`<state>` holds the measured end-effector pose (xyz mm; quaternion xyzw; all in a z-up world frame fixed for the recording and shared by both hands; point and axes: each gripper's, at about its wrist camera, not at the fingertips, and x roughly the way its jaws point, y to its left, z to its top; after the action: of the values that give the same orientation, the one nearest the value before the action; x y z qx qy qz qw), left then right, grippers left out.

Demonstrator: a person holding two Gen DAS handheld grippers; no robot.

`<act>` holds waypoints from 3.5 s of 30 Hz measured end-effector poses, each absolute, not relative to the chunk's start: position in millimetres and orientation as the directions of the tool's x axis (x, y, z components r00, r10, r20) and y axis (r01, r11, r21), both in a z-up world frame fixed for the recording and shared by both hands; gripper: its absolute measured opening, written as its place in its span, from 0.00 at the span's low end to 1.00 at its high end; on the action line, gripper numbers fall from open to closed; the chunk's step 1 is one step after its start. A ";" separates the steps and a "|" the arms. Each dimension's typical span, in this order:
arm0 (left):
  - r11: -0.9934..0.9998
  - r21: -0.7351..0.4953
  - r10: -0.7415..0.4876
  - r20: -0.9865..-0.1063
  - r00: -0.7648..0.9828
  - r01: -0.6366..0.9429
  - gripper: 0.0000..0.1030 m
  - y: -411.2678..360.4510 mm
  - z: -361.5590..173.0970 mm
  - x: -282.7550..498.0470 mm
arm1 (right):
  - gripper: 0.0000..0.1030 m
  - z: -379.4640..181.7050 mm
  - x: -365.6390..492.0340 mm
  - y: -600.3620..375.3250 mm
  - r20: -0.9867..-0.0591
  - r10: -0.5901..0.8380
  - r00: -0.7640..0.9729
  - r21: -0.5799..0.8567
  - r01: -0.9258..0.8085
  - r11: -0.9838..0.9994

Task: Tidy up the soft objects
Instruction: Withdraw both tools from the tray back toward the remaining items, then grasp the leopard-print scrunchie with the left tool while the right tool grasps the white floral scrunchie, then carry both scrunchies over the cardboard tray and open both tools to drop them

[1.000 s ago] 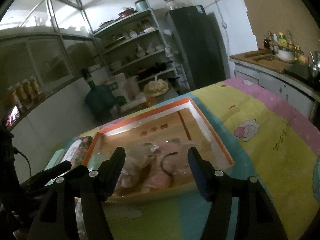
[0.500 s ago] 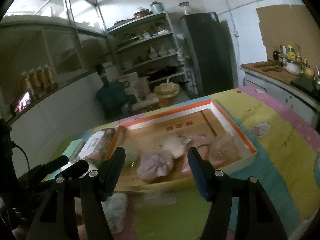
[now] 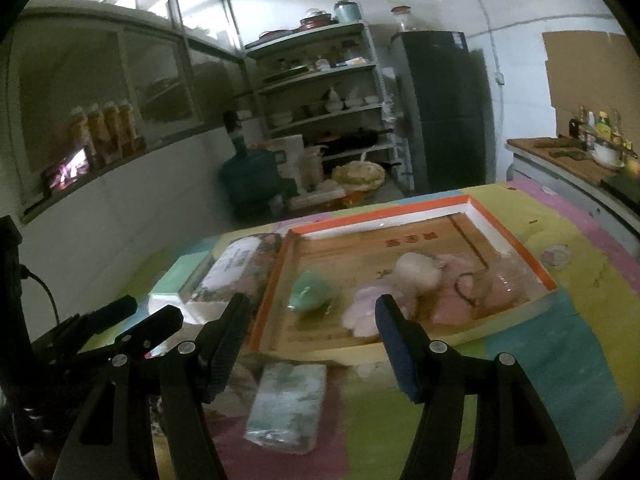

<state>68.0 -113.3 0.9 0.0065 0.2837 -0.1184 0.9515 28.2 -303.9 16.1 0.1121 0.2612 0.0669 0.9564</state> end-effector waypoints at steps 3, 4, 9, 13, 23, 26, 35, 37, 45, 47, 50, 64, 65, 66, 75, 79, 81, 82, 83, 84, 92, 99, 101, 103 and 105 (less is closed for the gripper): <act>0.974 -0.054 -0.215 -0.538 0.815 0.221 0.75 -104.8 0.6 63.8 | 0.65 15.6 26.3 -295.5 -0.484 0.191 0.854 0.244 -0.078 0.967; 0.974 -0.054 -0.213 -0.537 0.816 0.218 0.75 -101.8 0.4 62.6 | 0.65 15.8 25.5 -291.9 -0.484 0.193 0.854 0.241 -0.081 0.967; 0.977 -0.058 -0.205 -0.534 0.820 0.206 0.75 -87.8 -0.9 56.6 | 0.65 15.8 22.1 -280.1 -0.482 0.197 0.853 0.231 -0.093 0.968; 0.978 -0.062 -0.200 -0.531 0.823 0.198 0.75 -78.5 -1.1 53.8 | 0.65 15.7 19.0 -268.4 -0.482 0.201 0.853 0.222 -0.103 0.970; 0.984 -0.087 -0.180 -0.507 0.843 0.158 0.75 -44.4 -0.3 45.3 | 0.65 13.7 11.1 -250.2 -0.483 0.205 0.851 0.205 -0.117 0.972; 0.985 -0.099 -0.169 -0.501 0.849 0.138 0.75 -30.6 -0.7 42.9 | 0.65 11.4 9.5 -244.1 -0.487 0.207 0.848 0.199 -0.122 0.972; 0.979 -0.154 -0.196 -0.498 0.845 0.136 0.75 0.6 -13.1 34.2 | 0.65 -3.6 12.4 -230.9 -0.514 0.242 0.823 0.191 -0.165 0.968; 0.974 -0.164 -0.221 -0.503 0.835 0.159 0.75 2.2 -19.0 31.0 | 0.65 -6.7 14.0 -229.2 -0.523 0.246 0.816 0.188 -0.171 0.967; 0.942 -0.201 -0.336 -0.570 0.749 0.270 0.75 -21.5 -55.9 31.0 | 0.65 -14.8 19.3 -223.4 -0.542 0.262 0.799 0.187 -0.190 0.964; 0.935 -0.208 -0.355 -0.583 0.731 0.289 0.73 -28.7 -62.5 32.8 | 0.65 -16.4 19.8 -222.6 -0.545 0.265 0.796 0.186 -0.193 0.963; 0.925 -0.217 -0.379 -0.595 0.709 0.312 0.68 -37.9 -68.7 36.2 | 0.65 -17.2 21.0 -221.9 -0.546 0.268 0.793 0.185 -0.198 0.963; 0.929 -0.193 -0.370 -0.558 0.743 0.317 0.14 -29.0 -68.3 34.1 | 0.60 -30.2 32.7 -207.2 -0.588 0.312 0.747 0.184 -0.252 0.950; 0.928 -0.197 -0.371 -0.549 0.749 0.315 0.14 -26.5 -65.3 32.7 | 0.56 -31.2 34.0 -205.2 -0.593 0.314 0.742 0.181 -0.257 0.949; 0.928 -0.200 -0.371 -0.542 0.754 0.313 0.14 -24.0 -62.4 30.8 | 0.49 -32.7 35.9 -202.6 -0.600 0.316 0.735 0.178 -0.263 0.948; 0.933 -0.216 -0.358 -0.495 0.792 0.287 0.14 -8.5 -42.3 22.1 | 0.08 -35.6 43.9 -198.9 -0.611 0.328 0.721 0.197 -0.263 0.945; 0.933 -0.212 -0.357 -0.483 0.800 0.289 0.14 -7.2 -37.4 20.1 | 0.06 -28.1 39.6 -200.6 -0.587 0.345 0.732 0.212 -0.273 0.938; 0.933 -0.210 -0.358 -0.478 0.802 0.291 0.14 -9.0 -34.4 19.9 | 0.06 -23.4 37.5 -200.3 -0.578 0.346 0.739 0.207 -0.277 0.938; 0.933 -0.209 -0.359 -0.475 0.804 0.293 0.14 -9.5 -32.6 19.6 | 0.06 -21.5 36.3 -200.4 -0.574 0.346 0.742 0.206 -0.279 0.938; 0.933 -0.208 -0.360 -0.472 0.805 0.295 0.14 -9.4 -31.1 18.7 | 0.06 -19.1 35.5 -200.6 -0.569 0.348 0.745 0.206 -0.280 0.937; 0.932 -0.207 -0.361 -0.468 0.806 0.297 0.14 -9.8 -29.5 18.4 | 0.06 -17.2 34.6 -200.6 -0.565 0.350 0.748 0.207 -0.281 0.937; 0.927 -0.193 -0.376 -0.439 0.816 0.323 0.14 -14.9 -13.2 16.6 | 0.06 2.8 25.4 -207.4 -0.516 0.350 0.782 0.203 -0.286 0.937; 0.915 -0.183 -0.404 -0.418 0.814 0.361 0.14 -29.0 1.0 19.7 | 0.06 20.0 16.3 -221.2 -0.474 0.332 0.816 0.195 -0.270 0.943; 0.911 -0.179 -0.411 -0.412 0.813 0.370 0.14 -33.9 4.0 20.4 | 0.06 23.6 14.6 -224.7 -0.466 0.323 0.824 0.191 -0.262 0.946; 0.907 -0.175 -0.422 -0.405 0.811 0.384 0.14 -41.3 8.5 21.7 | 0.06 27.8 13.6 -230.1 -0.457 0.312 0.833 0.187 -0.253 0.949; 0.902 -0.169 -0.430 -0.400 0.809 0.396 0.14 -47.3 11.7 23.7 | 0.06 31.4 12.0 -235.8 -0.449 0.301 0.841 0.182 -0.243 0.953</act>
<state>23.7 -47.3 11.7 -0.0388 0.2195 -0.2174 0.9503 12.0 -235.8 31.4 0.0591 0.2434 0.1419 0.9577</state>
